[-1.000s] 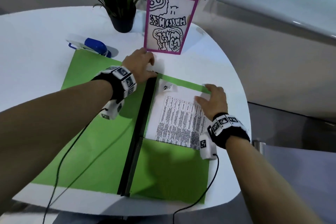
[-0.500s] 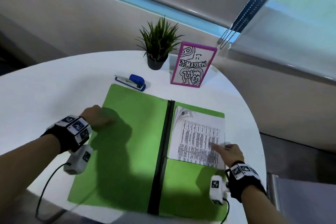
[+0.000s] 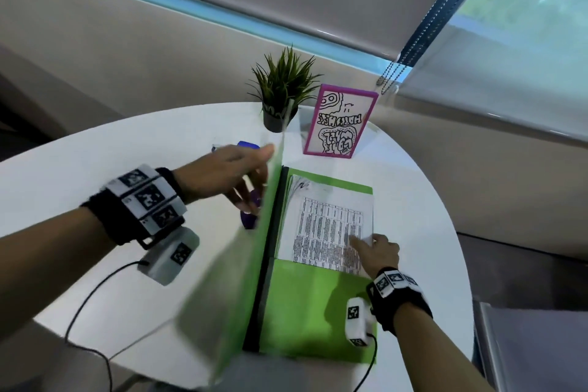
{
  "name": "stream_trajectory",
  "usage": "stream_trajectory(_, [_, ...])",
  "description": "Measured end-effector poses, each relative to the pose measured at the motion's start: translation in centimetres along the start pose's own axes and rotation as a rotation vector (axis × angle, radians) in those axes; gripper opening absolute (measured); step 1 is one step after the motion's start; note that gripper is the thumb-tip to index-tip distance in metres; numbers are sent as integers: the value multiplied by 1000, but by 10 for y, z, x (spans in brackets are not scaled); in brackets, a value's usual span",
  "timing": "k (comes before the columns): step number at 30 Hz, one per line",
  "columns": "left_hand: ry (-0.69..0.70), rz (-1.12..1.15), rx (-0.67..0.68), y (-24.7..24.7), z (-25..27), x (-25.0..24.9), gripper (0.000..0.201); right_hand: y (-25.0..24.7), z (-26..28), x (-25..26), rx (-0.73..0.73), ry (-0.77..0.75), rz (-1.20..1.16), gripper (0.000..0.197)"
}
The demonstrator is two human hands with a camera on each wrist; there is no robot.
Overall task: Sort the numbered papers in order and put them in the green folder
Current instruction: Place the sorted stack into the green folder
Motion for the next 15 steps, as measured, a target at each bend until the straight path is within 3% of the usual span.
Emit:
stream_trajectory(3, [58, -34, 163, 60, -2, 11, 55, -4, -1, 4, 6, -43, -76, 68])
stream_trajectory(7, [414, -483, 312, 140, -6, 48, 44, -16, -5, -4, 64, -114, -210, 64])
stream_trajectory(10, [477, -694, 284, 184, -19, 77, 43, -25, -15, -24, 95, -138, -204, 62])
stream_trajectory(13, [379, -1022, 265, 203, -35, 94, 74, -29, -23, -37, 112, -295, -133, 52])
stream_trajectory(15, [311, -1111, 243, 204, -42, 99, 98, -27, -24, -39, 98, -448, -78, 57])
Point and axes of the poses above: each hand's wrist, its own z-axis away from the middle knuckle, its own y-axis out of the palm, x = y × z, the point moved 4 cm from there along -z, towards the middle knuckle, and after that the axes turned 14 degrees about -x, right-handed, at the moved point
